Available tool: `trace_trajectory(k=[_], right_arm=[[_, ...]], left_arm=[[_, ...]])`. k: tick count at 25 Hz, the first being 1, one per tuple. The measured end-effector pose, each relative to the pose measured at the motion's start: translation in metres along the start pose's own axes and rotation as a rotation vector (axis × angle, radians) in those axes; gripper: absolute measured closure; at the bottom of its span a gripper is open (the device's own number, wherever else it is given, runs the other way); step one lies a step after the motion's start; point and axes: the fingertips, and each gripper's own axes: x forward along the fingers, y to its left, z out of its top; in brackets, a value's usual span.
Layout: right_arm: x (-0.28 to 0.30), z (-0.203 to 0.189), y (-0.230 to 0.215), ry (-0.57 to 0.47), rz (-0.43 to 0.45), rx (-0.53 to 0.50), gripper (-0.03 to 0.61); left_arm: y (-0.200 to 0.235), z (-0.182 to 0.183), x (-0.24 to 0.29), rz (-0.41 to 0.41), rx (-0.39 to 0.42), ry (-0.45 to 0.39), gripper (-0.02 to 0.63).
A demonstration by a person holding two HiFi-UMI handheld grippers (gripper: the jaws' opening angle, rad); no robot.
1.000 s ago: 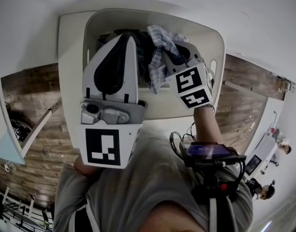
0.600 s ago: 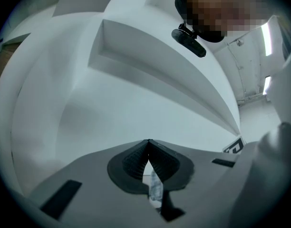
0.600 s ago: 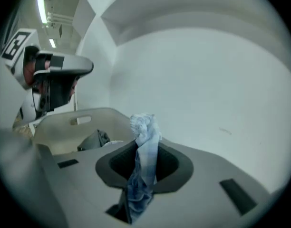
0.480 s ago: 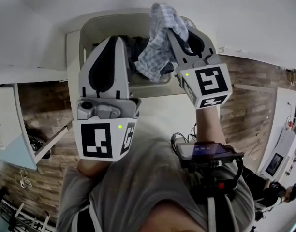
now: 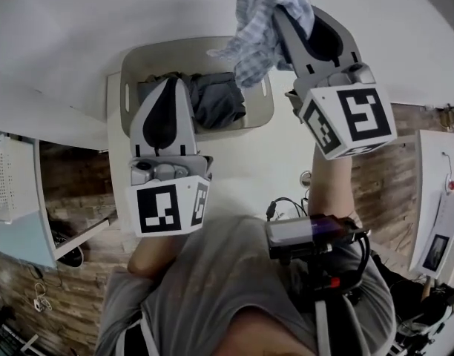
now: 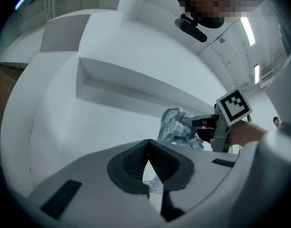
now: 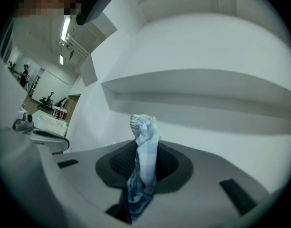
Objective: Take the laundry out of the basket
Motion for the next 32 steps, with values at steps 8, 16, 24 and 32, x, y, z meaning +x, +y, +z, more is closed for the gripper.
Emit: trace_trajectory(k=[8,16,24,32], right_arm=[[-0.087,0.051,-0.025,-0.085,-0.074,-0.068,0.497],[-0.187,0.048,-0.043,-0.070,-0.127,-0.066,0.497],[-0.244,-0.017,-0.050,0.038,-0.138,-0.017,0.495],[-0.257,-0.117,-0.019,0.131,-0.093,0.034,0.494]], left_arm=[[-0.035,0.003,-0.022,-0.002,0.009,-0.026,0.606],[-0.100,0.010,-0.043,-0.057,0.028,-0.030,0.606],[-0.159,0.009,-0.060,-0.113,0.048,-0.031,0.606],[-0.183,0.005,-0.073,-0.129,0.070,-0.024,0.606]])
